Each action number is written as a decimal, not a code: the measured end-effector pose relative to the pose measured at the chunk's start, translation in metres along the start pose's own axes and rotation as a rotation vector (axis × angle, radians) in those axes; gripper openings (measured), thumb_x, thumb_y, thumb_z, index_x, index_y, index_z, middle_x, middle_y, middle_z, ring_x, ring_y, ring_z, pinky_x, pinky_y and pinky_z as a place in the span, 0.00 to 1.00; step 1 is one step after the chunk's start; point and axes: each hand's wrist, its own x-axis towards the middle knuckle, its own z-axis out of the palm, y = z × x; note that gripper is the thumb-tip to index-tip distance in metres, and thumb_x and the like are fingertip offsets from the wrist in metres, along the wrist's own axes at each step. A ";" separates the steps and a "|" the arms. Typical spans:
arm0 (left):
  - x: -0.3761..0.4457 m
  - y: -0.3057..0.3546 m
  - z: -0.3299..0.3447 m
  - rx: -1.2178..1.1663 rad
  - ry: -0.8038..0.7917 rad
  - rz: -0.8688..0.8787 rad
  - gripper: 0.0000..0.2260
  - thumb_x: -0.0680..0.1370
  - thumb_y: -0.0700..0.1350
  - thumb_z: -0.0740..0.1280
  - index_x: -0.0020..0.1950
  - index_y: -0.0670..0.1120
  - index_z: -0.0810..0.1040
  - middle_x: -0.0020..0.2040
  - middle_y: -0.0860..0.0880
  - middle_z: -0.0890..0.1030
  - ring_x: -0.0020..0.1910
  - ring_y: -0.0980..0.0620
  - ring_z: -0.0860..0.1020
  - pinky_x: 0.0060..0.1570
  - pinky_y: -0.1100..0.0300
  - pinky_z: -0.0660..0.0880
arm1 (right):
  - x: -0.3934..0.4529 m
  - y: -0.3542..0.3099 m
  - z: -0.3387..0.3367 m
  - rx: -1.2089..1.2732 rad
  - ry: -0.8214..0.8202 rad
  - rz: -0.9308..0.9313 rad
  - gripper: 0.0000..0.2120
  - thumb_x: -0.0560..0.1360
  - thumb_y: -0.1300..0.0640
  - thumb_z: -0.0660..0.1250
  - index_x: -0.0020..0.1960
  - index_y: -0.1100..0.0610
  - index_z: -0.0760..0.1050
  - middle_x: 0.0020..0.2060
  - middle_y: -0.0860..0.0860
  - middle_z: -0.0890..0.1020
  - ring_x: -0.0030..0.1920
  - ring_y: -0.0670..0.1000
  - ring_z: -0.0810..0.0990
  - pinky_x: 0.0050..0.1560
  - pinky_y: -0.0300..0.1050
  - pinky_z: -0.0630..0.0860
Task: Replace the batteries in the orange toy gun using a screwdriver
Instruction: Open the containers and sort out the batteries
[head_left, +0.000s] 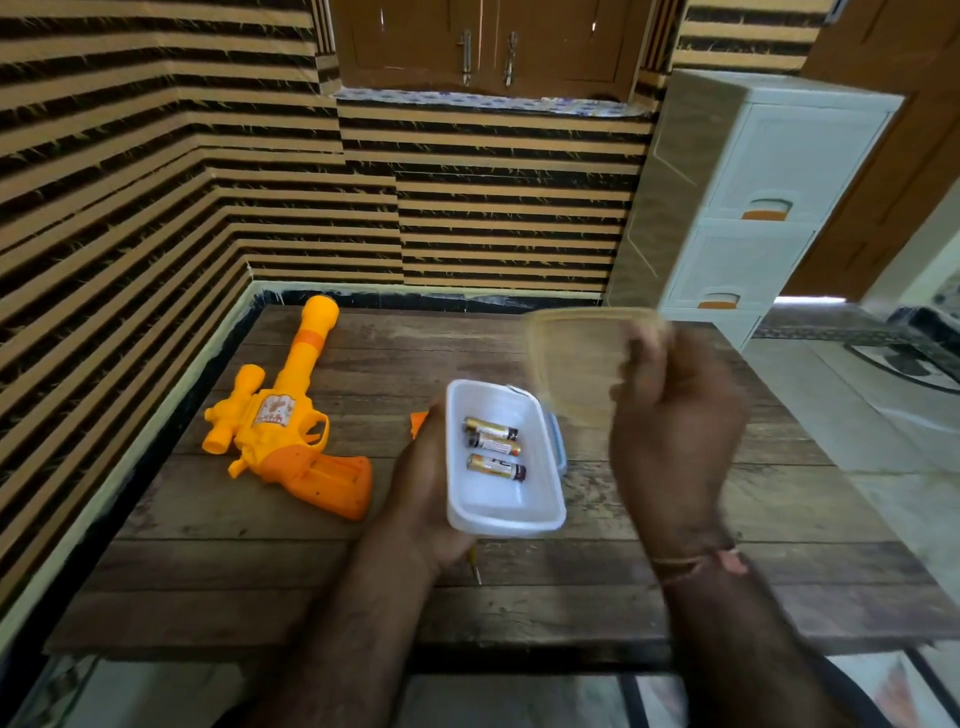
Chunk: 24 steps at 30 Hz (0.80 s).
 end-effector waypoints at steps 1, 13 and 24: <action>-0.002 0.002 0.000 -0.020 -0.052 -0.005 0.18 0.74 0.54 0.62 0.43 0.42 0.86 0.40 0.42 0.84 0.35 0.44 0.83 0.36 0.49 0.82 | 0.006 0.006 -0.003 0.082 0.033 0.160 0.17 0.81 0.44 0.57 0.45 0.55 0.76 0.35 0.53 0.80 0.34 0.54 0.80 0.34 0.57 0.79; 0.015 0.014 -0.025 -0.120 -0.011 0.011 0.24 0.82 0.55 0.57 0.40 0.45 0.88 0.42 0.44 0.85 0.38 0.43 0.84 0.39 0.41 0.80 | 0.022 0.093 0.008 0.523 -0.117 1.027 0.19 0.77 0.71 0.60 0.66 0.63 0.70 0.54 0.60 0.79 0.51 0.59 0.81 0.41 0.50 0.81; 0.018 0.014 -0.027 -0.152 -0.020 0.015 0.23 0.82 0.55 0.56 0.44 0.46 0.87 0.44 0.44 0.85 0.38 0.44 0.85 0.35 0.47 0.82 | 0.013 0.105 0.029 -0.301 -0.346 0.583 0.19 0.73 0.56 0.69 0.62 0.62 0.78 0.53 0.59 0.83 0.54 0.60 0.81 0.53 0.48 0.77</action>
